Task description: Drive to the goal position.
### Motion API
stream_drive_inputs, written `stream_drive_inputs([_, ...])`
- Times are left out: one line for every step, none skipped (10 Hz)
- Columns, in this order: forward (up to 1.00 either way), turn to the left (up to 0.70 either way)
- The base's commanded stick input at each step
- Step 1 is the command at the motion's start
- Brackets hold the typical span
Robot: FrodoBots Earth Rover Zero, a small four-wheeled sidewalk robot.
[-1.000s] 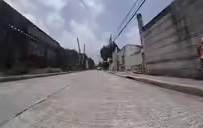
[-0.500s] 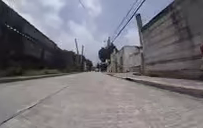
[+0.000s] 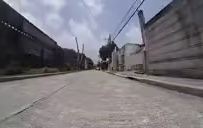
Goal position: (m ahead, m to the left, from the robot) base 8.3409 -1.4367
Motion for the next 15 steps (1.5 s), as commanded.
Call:
stream_drive_inputs([0.5,0.01])
stream_drive_inputs([0.5,0.01])
stream_drive_inputs([0.5,0.01])
stream_drive_inputs([0.5,0.01])
stream_drive_inputs([0.5,0.01])
stream_drive_inputs([0.5,0.01])
stream_drive_inputs([0.5,0.01])
stream_drive_inputs([0.5,0.01])
stream_drive_inputs([0.5,0.01])
stream_drive_inputs([0.5,0.01])
stream_drive_inputs([0.5,0.01])
stream_drive_inputs([0.5,0.01])
stream_drive_inputs([0.5,0.01])
stream_drive_inputs([0.5,0.01])
stream_drive_inputs([0.5,0.01])
